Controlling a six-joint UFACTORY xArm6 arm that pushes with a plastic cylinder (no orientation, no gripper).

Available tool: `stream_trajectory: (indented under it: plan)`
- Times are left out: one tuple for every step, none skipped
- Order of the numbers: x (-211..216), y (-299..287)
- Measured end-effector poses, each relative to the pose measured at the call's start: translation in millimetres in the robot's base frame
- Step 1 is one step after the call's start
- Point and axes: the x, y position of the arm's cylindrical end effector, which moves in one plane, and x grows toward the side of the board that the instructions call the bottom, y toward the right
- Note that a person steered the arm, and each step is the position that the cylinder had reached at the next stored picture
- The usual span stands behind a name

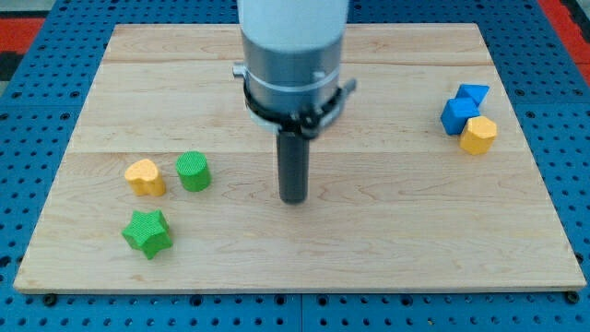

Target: Point your arm to the left side of yellow heart

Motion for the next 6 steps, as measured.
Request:
stream_trajectory:
  plan:
    - [-61.5, -27.8]
    - [-62.4, -116.4]
    - [-57.2, -197.0]
    - [-36.5, -215.0]
    - [-12.5, -212.6]
    - [-11.9, -188.8]
